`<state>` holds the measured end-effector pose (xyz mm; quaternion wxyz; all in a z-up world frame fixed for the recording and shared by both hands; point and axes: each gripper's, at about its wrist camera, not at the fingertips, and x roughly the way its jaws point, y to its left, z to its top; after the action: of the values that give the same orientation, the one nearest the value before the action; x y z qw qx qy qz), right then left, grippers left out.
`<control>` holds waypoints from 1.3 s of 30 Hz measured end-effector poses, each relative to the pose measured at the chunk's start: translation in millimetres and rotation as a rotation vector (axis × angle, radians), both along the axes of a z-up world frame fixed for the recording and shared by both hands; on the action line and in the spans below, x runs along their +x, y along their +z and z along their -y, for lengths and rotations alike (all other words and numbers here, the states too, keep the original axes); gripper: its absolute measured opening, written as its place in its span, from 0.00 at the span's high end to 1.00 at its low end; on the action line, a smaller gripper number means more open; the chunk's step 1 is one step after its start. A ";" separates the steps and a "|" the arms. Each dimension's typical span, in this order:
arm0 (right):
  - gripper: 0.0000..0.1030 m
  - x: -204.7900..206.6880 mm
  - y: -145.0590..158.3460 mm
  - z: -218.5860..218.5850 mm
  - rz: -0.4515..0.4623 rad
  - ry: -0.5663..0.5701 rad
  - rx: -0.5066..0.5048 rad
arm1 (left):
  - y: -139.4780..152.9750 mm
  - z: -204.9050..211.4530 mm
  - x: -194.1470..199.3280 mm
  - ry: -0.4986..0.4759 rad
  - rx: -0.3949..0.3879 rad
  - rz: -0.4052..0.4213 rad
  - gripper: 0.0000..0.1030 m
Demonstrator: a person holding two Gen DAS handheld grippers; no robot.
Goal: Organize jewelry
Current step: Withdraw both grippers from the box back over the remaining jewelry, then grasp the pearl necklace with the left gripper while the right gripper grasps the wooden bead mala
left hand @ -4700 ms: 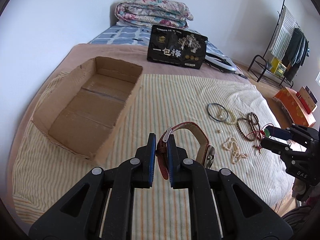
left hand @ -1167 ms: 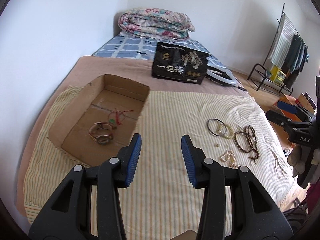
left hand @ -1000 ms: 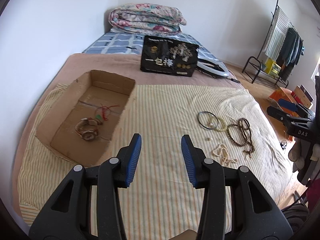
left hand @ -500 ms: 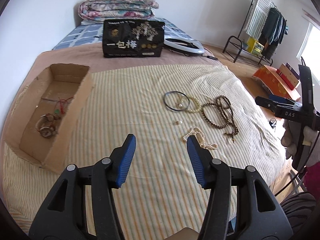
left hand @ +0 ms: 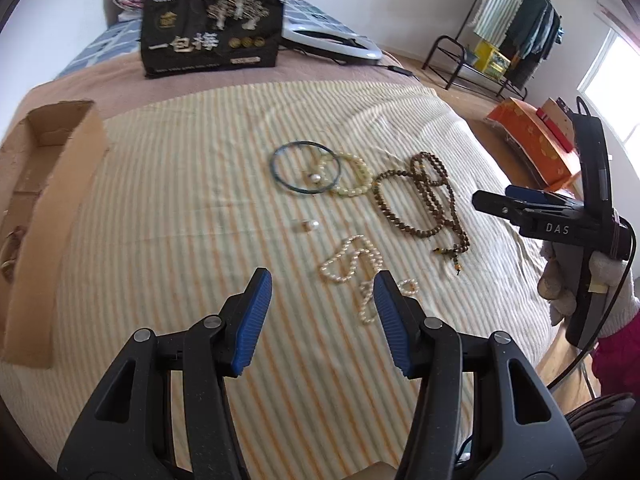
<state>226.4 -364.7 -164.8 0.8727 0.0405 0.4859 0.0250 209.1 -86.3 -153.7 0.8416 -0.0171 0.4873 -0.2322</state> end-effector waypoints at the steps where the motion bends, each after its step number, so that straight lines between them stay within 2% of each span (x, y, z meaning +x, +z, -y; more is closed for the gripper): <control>1: 0.00 2.2 -3.0 0.8 -0.008 0.000 0.003 | -3.7 4.4 4.7 -0.014 -0.012 -0.012 0.47; 7: 0.06 16.3 -17.0 4.3 -0.058 -0.008 0.054 | -25.0 23.7 27.7 -0.061 -0.030 -0.065 0.47; 13: 0.10 32.7 -28.1 11.6 -0.091 -0.049 0.137 | -41.2 32.7 41.9 -0.068 -0.050 -0.107 0.47; 20: 0.11 47.7 -44.1 5.7 -0.131 -0.059 0.183 | -53.4 41.6 42.7 -0.100 -0.066 -0.132 0.47; 27: 0.10 63.5 -44.4 -13.0 -0.136 -0.012 0.190 | -52.6 51.2 27.7 -0.154 -0.031 -0.105 0.47; 35: 0.10 78.0 -47.6 -43.3 -0.152 0.027 0.124 | -54.8 68.1 -0.3 -0.212 0.124 0.016 0.47; 39: 0.10 81.9 -52.2 -52.1 -0.161 0.024 0.069 | -55.9 68.6 -6.5 -0.204 0.166 0.059 0.57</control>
<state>308.3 -312.6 -217.0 0.8284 0.0668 0.5539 0.0489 202.7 -154.9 -209.5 0.8263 0.1091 0.4789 -0.2755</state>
